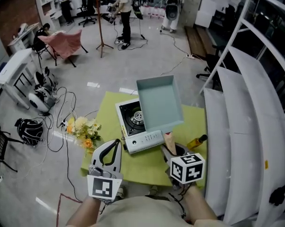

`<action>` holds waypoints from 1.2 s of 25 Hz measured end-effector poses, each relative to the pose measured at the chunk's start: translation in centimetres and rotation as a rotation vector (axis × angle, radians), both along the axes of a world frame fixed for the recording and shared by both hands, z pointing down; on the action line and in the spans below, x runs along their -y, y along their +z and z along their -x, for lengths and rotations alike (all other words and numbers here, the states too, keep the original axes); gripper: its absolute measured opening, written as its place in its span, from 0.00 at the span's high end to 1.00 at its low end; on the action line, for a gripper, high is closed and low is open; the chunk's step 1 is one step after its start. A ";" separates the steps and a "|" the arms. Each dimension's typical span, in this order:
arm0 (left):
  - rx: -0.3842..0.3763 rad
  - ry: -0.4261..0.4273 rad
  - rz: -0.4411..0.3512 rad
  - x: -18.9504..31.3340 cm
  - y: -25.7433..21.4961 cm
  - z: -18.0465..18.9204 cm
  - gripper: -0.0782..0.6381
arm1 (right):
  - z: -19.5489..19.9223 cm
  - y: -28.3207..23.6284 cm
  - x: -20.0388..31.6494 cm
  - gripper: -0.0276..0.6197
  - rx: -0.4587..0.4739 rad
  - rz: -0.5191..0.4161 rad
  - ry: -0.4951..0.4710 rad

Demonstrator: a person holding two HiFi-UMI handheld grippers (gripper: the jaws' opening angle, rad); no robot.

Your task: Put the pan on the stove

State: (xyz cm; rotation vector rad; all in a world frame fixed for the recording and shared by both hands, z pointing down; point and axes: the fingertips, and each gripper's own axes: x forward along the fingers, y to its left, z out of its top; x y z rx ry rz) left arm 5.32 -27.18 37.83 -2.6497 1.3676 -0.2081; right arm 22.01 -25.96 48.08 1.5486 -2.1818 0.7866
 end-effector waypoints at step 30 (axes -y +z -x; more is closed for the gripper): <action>0.053 -0.127 0.240 4.6 11.5 0.3 0.88 | 2.0 17.2 7.8 0.78 -0.070 0.399 -0.153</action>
